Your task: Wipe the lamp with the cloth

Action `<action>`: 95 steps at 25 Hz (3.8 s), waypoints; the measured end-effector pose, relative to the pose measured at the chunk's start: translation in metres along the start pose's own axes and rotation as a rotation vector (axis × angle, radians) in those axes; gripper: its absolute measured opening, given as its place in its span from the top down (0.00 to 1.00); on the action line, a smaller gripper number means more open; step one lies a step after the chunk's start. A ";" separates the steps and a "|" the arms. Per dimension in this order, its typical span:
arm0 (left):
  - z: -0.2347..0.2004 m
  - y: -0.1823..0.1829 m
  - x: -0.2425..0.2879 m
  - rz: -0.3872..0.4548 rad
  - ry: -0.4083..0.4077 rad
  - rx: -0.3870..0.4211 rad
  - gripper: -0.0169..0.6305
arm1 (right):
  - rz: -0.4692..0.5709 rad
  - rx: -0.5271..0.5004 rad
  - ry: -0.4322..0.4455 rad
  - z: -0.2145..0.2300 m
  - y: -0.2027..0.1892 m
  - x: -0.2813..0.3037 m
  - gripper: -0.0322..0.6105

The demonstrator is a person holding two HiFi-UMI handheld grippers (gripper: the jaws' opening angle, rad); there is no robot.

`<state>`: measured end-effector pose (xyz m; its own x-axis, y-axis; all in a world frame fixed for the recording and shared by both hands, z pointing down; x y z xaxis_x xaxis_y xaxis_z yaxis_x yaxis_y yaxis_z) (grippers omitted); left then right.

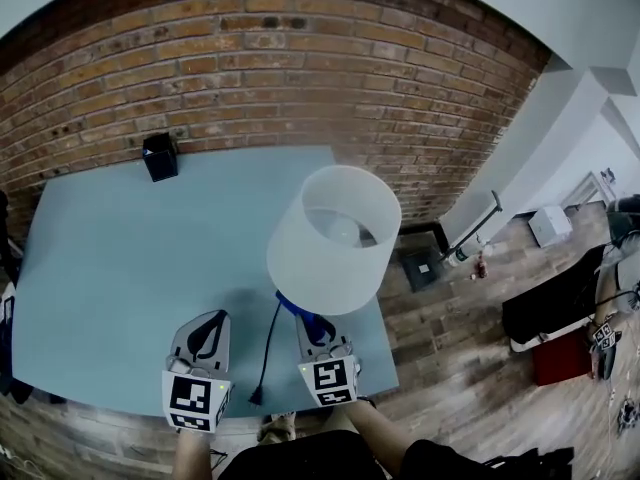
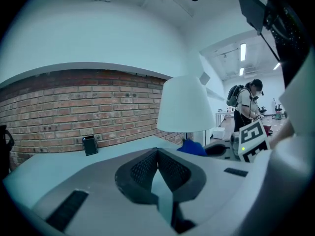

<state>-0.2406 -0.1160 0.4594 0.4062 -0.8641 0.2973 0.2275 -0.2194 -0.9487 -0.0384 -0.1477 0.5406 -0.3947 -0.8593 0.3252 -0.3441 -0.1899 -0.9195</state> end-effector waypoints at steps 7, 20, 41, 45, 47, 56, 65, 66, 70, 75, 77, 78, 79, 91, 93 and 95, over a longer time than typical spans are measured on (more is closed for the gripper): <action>0.004 -0.001 -0.005 -0.017 -0.002 0.007 0.96 | 0.196 -0.130 -0.174 0.018 0.035 0.007 0.85; 0.013 0.001 -0.003 -0.014 -0.012 0.009 0.96 | -0.112 0.017 -0.121 0.026 -0.008 0.052 0.85; 0.035 0.001 0.018 -0.024 -0.071 0.028 0.96 | 0.214 0.147 0.085 0.102 0.007 -0.046 0.85; 0.037 0.002 0.019 -0.026 -0.063 0.033 0.96 | 0.280 0.141 0.115 0.114 0.017 -0.024 0.85; 0.036 0.002 0.018 -0.031 -0.054 0.032 0.96 | 0.243 0.139 0.115 0.115 0.013 -0.009 0.85; 0.039 0.001 0.023 -0.037 -0.048 0.025 0.96 | -0.095 0.070 0.180 0.108 -0.034 0.024 0.85; 0.045 0.002 0.028 -0.033 -0.051 0.030 0.96 | -0.275 0.071 0.229 0.121 -0.060 0.012 0.85; 0.046 0.003 0.028 -0.031 -0.049 0.034 0.96 | -0.231 0.086 0.238 0.129 -0.057 0.006 0.85; 0.047 0.006 0.030 -0.028 -0.028 0.040 0.96 | 0.016 0.239 0.336 0.172 -0.042 -0.010 0.85; 0.054 0.009 0.029 -0.036 0.017 0.035 0.96 | 0.245 0.472 0.541 0.228 -0.020 0.012 0.85; 0.055 0.010 0.028 -0.049 0.049 0.048 0.96 | 0.276 0.562 0.694 0.233 -0.010 0.034 0.85; 0.056 0.010 0.028 -0.058 0.067 0.057 0.96 | 0.282 0.601 0.766 0.232 -0.007 0.045 0.85; 0.057 0.009 0.027 -0.068 0.082 0.063 0.96 | 0.284 0.635 0.828 0.231 -0.005 0.055 0.85; 0.068 0.004 0.029 -0.139 0.251 0.014 0.96 | 0.163 0.556 1.288 0.185 0.002 0.111 0.85; 0.072 0.006 0.031 -0.141 0.267 0.009 0.96 | 0.140 0.543 1.308 0.181 -0.001 0.114 0.85; 0.075 0.007 0.033 -0.143 0.280 0.005 0.96 | 0.094 0.506 1.303 0.180 -0.007 0.118 0.85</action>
<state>-0.1594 -0.1117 0.4708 0.1107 -0.9160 0.3857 0.2698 -0.3458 -0.8987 0.0707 -0.3334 0.5459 -0.9922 0.1215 -0.0293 -0.0420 -0.5452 -0.8372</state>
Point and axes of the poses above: the fingertips, and each gripper's own axes: x forward along the fingers, z to its right, y out of its top, the point moved 8 cm from there along -x, backward along the fingers, and after that the axes turned 4 degrees about -z, right-handed, at the moved point
